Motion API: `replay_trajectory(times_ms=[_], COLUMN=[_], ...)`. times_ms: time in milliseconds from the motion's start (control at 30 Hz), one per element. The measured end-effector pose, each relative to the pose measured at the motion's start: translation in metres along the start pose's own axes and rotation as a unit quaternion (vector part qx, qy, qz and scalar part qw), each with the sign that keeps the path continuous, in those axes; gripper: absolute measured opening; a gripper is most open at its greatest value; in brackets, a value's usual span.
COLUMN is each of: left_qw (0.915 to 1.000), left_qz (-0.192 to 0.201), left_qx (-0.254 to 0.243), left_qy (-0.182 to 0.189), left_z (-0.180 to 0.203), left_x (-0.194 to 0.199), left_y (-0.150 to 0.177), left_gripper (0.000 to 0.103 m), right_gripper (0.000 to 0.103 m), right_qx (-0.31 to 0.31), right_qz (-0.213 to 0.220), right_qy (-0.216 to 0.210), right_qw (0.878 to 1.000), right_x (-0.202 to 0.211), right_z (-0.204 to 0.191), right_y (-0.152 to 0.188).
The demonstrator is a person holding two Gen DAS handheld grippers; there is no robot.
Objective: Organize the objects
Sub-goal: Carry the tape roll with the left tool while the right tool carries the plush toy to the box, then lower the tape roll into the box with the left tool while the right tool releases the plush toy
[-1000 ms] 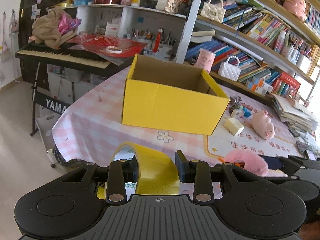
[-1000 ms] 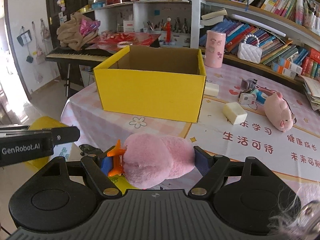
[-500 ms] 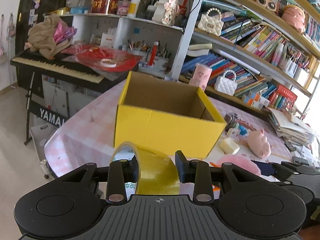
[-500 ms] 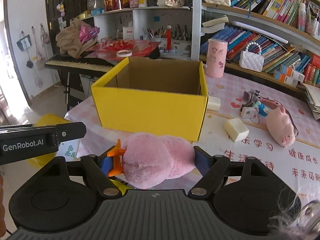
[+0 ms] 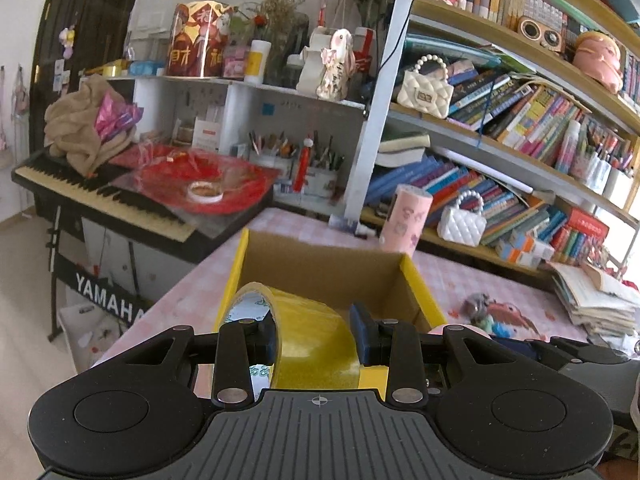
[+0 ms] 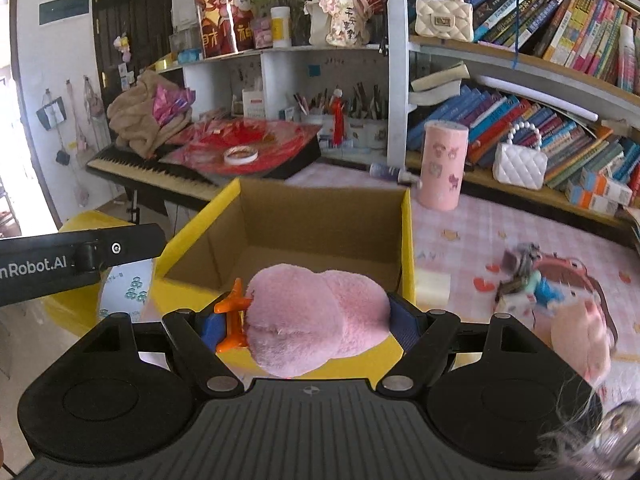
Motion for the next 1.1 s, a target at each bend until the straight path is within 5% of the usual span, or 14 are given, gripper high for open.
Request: replay_trajectory(times_ms=[433,900,1100], left_qw=[0.9996,0.9932,0.9905], left_qz=[-0.021,-0.092,-0.111], left_qx=[-0.002,0.002,0.003], left_qy=[-0.02,-0.071,-0.081], left_z=[0.016,0.006,0.003], left_x=[-0.073,-0.132,-0.145], left_y=[-0.012,0.009,0.017], left_gripper=[0.033,0.033,0.033], right_gripper=[0.078,0.078,0.078], right_qx=[0.077,0.18,0.222], right_qz=[0.009,-0.083,-0.126], right_qy=[-0.012,-0.121,-0.123], right_qw=[0.997,0.973,0.959], right_x=[-0.083,-0.154,-0.171], right_z=[0.032,0.031,0.036], right_y=[-0.032,-0.028,-0.031])
Point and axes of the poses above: each gripper's, at about its wrist camera, not at the fingertips, and x roughly against the way its jaws point, z to its right, y to its underside, the point moved 1 cm from there along -x, roughly the way its jaws point, and after that the axes turned 13 degrees about x, right-handed, at the moved point
